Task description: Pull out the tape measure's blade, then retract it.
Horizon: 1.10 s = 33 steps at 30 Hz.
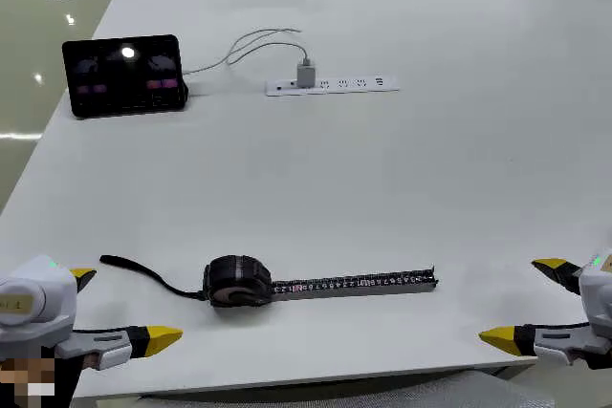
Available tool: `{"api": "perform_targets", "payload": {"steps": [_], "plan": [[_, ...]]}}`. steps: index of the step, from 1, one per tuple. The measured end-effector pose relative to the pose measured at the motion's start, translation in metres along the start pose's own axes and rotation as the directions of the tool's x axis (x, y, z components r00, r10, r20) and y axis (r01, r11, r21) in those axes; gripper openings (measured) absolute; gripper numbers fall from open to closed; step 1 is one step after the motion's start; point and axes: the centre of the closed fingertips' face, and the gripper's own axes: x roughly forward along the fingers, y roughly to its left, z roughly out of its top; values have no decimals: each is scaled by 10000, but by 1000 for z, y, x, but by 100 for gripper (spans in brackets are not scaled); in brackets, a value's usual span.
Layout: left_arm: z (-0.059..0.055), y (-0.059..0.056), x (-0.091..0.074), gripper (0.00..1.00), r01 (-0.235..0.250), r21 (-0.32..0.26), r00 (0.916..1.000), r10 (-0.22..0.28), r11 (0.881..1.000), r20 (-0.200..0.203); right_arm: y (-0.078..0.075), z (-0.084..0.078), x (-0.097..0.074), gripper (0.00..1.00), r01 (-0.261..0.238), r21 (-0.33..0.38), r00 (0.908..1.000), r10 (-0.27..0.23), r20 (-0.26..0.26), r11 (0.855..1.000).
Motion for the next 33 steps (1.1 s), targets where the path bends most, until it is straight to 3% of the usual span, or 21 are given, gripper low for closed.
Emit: {"api": "perform_targets", "payload": {"steps": [3,12,16,18,21,33], "plan": [[-2,0,-2,99,-20,86,10000,20,10000,-20,0,-1,-1,99,-4,265,10000,4,21,9996],[-8,3,-2,99,-45,446,9997,55,9990,-219,3,0,-1,99,-211,116,9997,210,88,9997],[-5,3,-2,99,6,558,9999,1,9984,-128,4,-1,-2,99,-316,20,9995,316,52,9995],[-4,6,-2,99,-198,756,9997,205,9969,-89,4,-3,-2,99,-389,-58,9992,389,14,9992],[-4,4,-2,99,-108,642,9999,113,9979,-66,2,-6,-2,99,-372,-40,9991,371,-222,9993],[-3,2,-6,99,-90,573,10000,88,9983,37,-4,-11,-5,99,-402,-290,9985,391,-370,9988]]}}
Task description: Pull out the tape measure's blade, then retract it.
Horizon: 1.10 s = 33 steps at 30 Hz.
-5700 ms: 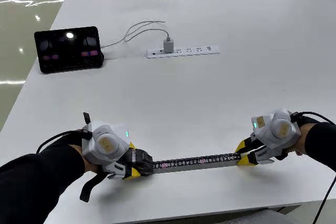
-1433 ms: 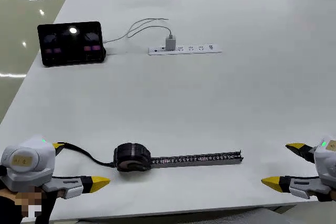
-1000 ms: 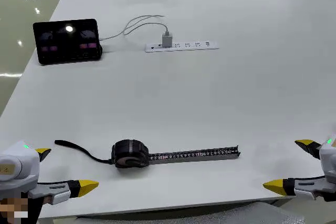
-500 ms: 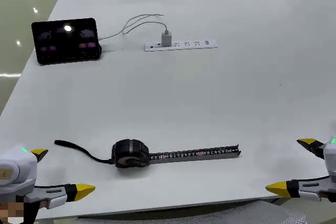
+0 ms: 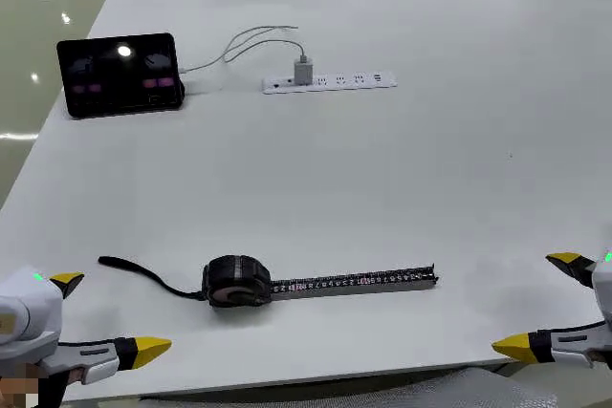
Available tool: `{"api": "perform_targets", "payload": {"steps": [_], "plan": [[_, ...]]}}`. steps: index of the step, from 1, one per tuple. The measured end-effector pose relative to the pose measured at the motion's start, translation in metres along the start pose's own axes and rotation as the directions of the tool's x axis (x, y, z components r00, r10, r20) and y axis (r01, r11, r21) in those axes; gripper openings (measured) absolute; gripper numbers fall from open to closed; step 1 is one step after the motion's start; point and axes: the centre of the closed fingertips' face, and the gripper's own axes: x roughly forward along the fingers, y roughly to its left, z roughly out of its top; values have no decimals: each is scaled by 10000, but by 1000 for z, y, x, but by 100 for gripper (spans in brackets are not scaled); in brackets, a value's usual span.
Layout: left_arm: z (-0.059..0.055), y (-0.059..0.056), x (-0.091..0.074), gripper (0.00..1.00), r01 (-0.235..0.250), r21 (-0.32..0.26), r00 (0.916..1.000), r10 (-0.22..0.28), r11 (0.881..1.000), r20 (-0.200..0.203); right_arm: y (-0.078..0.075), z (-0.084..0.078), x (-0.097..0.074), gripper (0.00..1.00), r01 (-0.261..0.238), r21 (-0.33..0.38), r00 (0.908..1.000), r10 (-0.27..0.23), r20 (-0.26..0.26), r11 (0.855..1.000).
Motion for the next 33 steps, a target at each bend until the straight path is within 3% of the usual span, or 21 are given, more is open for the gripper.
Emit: {"api": "perform_targets", "payload": {"steps": [19,24,27,33], "plan": [[5,-5,4,99,50,329,9999,-54,9994,110,4,0,2,99,-224,-175,9997,225,12,9996],[12,-18,9,99,231,-28,9995,-231,9997,231,3,2,4,99,-221,-224,9997,222,46,9995],[14,-24,15,99,154,75,9997,-155,9999,166,4,2,6,99,-365,-261,9993,364,-50,9990],[23,-46,25,99,423,-258,9990,-419,9988,160,8,7,10,99,-608,-661,9980,594,-234,9960]]}}
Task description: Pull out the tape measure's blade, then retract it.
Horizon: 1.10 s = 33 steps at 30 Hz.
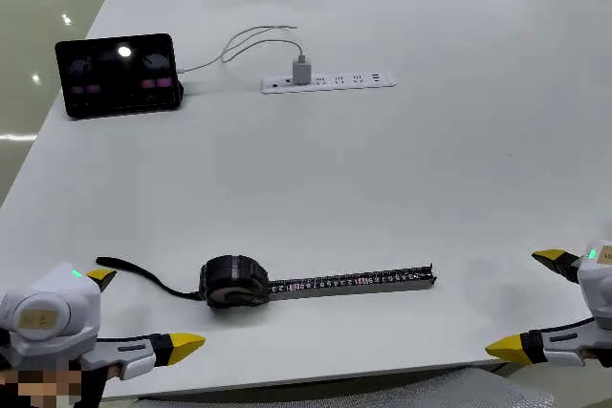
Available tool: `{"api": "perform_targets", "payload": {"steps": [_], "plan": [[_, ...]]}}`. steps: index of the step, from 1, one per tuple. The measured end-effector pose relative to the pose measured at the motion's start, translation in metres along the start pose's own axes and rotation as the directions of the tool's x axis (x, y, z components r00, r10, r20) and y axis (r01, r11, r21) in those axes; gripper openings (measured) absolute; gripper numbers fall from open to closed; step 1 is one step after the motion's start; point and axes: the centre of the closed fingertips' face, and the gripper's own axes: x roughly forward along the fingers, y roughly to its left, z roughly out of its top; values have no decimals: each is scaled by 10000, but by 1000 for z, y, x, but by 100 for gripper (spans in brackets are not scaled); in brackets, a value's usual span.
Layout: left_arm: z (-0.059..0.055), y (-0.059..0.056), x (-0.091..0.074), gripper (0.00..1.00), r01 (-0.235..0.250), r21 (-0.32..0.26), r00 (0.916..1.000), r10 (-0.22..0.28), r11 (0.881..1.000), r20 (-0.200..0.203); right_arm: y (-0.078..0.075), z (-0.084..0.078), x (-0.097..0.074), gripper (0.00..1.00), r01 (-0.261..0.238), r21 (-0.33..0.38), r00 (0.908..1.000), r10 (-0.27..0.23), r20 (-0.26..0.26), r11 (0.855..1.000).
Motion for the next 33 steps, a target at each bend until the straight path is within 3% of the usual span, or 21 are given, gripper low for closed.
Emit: {"api": "perform_targets", "payload": {"steps": [3,5,12,19,22,28,33], "plan": [[0,-11,5,99,263,-195,9994,-267,9995,-222,2,0,3,99,-168,-190,9996,164,-213,9997],[2,-13,8,99,219,38,9992,-217,9998,-348,5,2,4,99,-263,-391,9993,253,-262,9989],[16,-30,16,99,257,247,9996,-253,9994,-129,7,13,7,99,-413,-646,9988,396,-272,9971],[32,-37,23,99,241,111,9997,-242,9996,77,7,17,11,99,-584,-1144,9971,523,-548,9917],[36,-36,27,99,-60,46,10000,59,10000,64,7,20,13,99,-649,-1304,9966,576,-594,9893],[44,-43,32,99,-46,34,9997,45,10000,238,7,24,18,99,-852,-1534,9948,753,-689,9845],[50,-46,36,99,-137,-428,9989,156,9990,446,6,28,23,99,-1012,-1762,9931,890,-761,9791]]}}
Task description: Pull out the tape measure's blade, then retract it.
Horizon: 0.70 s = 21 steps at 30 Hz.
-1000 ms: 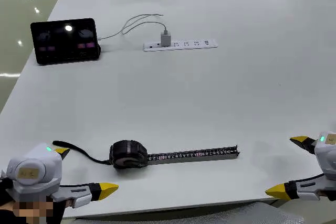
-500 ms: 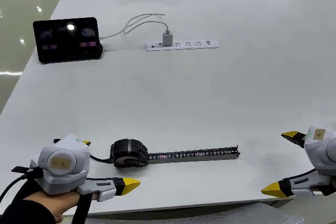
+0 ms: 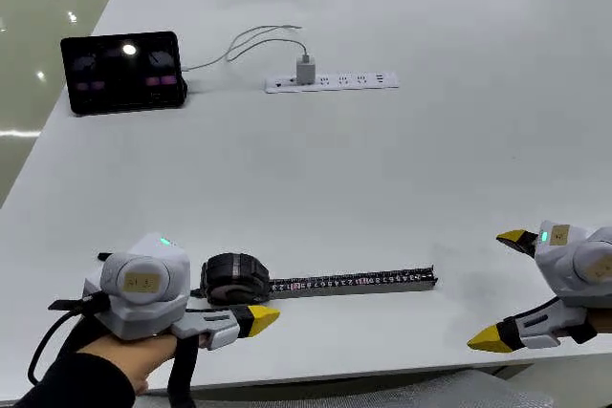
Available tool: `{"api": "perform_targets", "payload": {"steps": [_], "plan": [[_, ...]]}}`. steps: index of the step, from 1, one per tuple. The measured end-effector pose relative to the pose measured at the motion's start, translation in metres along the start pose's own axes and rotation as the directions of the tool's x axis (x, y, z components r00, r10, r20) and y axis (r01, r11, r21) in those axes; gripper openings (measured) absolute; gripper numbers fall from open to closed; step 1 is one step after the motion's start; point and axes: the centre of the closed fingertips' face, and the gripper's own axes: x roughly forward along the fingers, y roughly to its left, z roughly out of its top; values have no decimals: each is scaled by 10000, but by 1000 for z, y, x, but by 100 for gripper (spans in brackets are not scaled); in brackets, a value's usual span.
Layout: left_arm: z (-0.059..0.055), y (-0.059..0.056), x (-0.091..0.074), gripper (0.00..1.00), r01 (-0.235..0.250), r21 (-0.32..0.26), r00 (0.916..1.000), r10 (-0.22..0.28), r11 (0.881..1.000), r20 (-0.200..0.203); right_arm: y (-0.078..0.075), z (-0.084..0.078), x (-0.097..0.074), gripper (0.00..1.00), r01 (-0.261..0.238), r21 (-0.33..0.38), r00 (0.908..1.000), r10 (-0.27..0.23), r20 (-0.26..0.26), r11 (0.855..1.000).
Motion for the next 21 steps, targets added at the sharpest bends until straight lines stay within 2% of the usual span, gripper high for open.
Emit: {"api": "perform_targets", "payload": {"steps": [3,6,11,13,14,19,21], "plan": [[0,4,4,99,-457,-302,9989,456,9985,-40,-1,3,3,99,-60,-232,10000,59,-42,9997],[4,1,8,99,-503,-714,9986,513,9962,132,0,8,6,99,-167,-488,9998,162,-111,9987],[8,-1,13,99,-698,-986,9971,723,9927,221,-2,11,12,99,-380,-991,9991,358,-236,9943],[8,3,15,99,-1096,-1118,9930,1138,9877,327,-5,9,15,99,-487,-1233,9982,441,-396,9912],[6,2,17,99,-1091,-1147,9933,1126,9874,242,-6,10,16,99,-537,-1292,9978,480,-463,9902],[6,1,23,99,-1184,-1747,9915,1258,9775,317,-11,17,19,99,-669,-1622,9966,580,-589,9845],[5,2,26,99,-1288,-1769,9903,1359,9758,281,-12,20,20,99,-694,-1699,9964,599,-604,9830]]}}
